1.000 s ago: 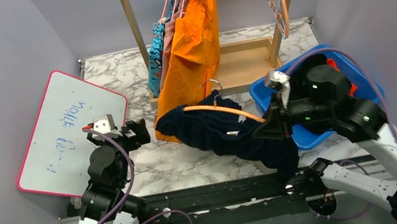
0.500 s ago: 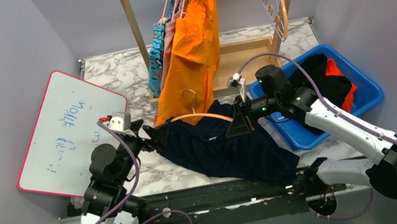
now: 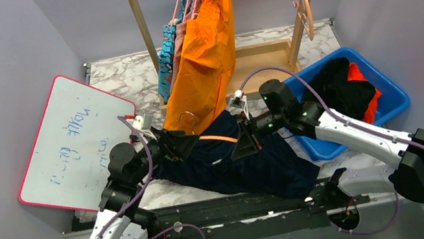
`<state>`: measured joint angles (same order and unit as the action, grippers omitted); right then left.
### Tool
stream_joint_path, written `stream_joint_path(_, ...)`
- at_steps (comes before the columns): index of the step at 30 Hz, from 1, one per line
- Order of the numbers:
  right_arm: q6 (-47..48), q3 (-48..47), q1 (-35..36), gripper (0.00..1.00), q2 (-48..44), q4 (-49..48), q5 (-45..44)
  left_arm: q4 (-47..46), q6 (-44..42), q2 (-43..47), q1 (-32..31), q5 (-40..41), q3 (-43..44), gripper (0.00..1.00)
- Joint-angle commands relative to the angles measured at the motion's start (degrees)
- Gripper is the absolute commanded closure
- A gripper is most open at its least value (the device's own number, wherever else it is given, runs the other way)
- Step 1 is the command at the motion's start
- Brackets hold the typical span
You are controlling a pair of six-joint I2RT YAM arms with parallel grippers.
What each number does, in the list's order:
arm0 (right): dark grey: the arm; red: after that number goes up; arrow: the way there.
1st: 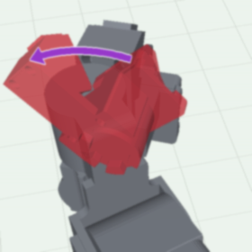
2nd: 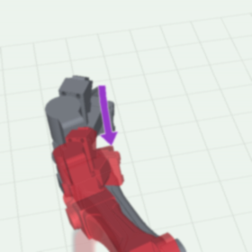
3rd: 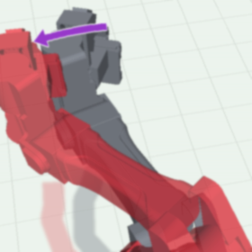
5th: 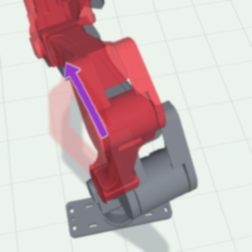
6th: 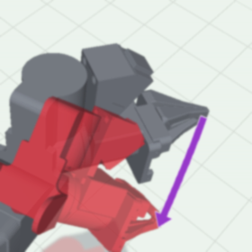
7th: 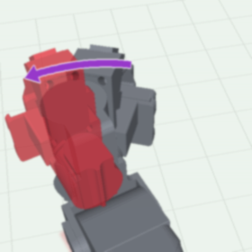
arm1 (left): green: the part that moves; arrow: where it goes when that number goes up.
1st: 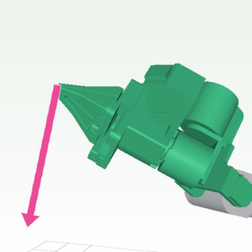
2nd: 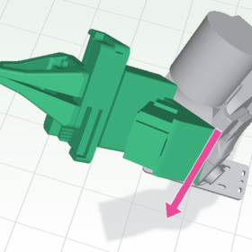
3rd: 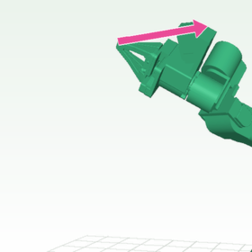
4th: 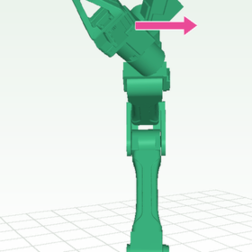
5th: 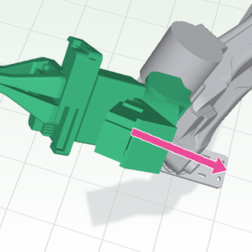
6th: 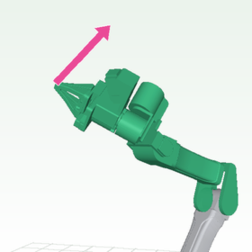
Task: Remove the shorts from the hanger
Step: Pick up the hanger from the clothes rod.
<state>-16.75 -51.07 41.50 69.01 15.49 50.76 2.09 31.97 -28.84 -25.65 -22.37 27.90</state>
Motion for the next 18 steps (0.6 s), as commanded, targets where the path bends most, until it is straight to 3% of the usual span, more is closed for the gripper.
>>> stream_joint_path(1,-0.7,0.2,1.1,0.98,-0.5,-5.8,2.4,-3.7,3.2,-2.9,-0.4,-4.0,-0.7,0.34)
stream_joint_path(10,-1.7,1.4,1.5,0.98,-1.2,-7.7,4.0,-4.8,4.2,-6.2,-0.4,-1.2,-0.9,0.53)
stream_joint_path(15,-1.7,1.0,2.2,0.98,0.1,-9.2,4.3,-4.5,3.2,-7.5,-0.7,-4.4,-0.8,0.72)
stream_joint_path(18,-1.5,-0.1,2.2,0.98,0.9,-7.8,2.6,-3.9,3.3,-7.2,-1.0,-5.3,-1.5,0.89)
